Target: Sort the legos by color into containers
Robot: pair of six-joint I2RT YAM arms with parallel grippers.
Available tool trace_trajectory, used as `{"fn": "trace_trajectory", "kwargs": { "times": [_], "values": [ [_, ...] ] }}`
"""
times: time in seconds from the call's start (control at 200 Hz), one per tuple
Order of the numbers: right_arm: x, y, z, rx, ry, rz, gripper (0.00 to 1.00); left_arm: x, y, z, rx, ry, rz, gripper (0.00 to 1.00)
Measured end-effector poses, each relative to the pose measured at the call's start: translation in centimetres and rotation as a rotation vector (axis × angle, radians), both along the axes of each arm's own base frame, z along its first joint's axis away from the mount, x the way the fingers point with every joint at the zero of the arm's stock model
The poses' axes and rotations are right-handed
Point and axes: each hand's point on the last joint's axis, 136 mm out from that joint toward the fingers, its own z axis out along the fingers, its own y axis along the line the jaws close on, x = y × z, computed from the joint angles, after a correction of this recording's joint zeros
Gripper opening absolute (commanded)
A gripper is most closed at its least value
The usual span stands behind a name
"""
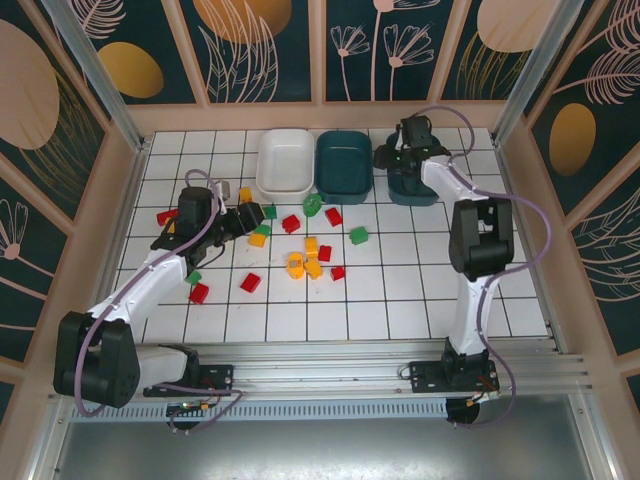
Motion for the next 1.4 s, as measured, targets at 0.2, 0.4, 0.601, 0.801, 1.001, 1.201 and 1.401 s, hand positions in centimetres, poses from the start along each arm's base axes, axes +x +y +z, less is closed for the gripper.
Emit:
{"fn": "trace_trajectory", "kwargs": {
  "times": [0.2,0.4,0.601,0.801,1.001,1.201,1.401],
  "values": [
    [-2.1,-9.2,2.3,-0.055,-0.043,-0.189,0.64,-0.2,-0.7,0.0,-0.034,-0.009,-0.02,0.67],
    [-3.0,-16.1,-2.9,-0.134,0.058,-0.291,0.63,-0.4,-1.6,-1.6,-0.044,0.033,-0.047,0.67],
    [-2.4,-14.6,-8.3,-0.162,0.153,-0.195,0.55,-0.7,-2.9,-2.4,-0.038,0.054,-0.082,0.67],
    [-1.4,-14.0,-8.8,-0.177,0.144,-0.146,0.49,-0.8,-3.7,-1.8,-0.033,0.047,-0.106,0.67],
    [-0.9,-13.1,-8.5,-0.18,0.119,-0.123,0.45,-0.4,-4.1,-1.7,-0.032,0.048,-0.113,0.67],
    [-0.5,-10.4,-8.0,-0.178,0.094,-0.073,0.44,-0.4,-4.5,-2.2,-0.028,0.061,-0.124,0.66],
    [-0.1,-9.5,-7.4,-0.181,0.074,-0.06,0.37,-0.4,-4.6,-2.2,-0.026,0.059,-0.127,0.67]
  ]
}}
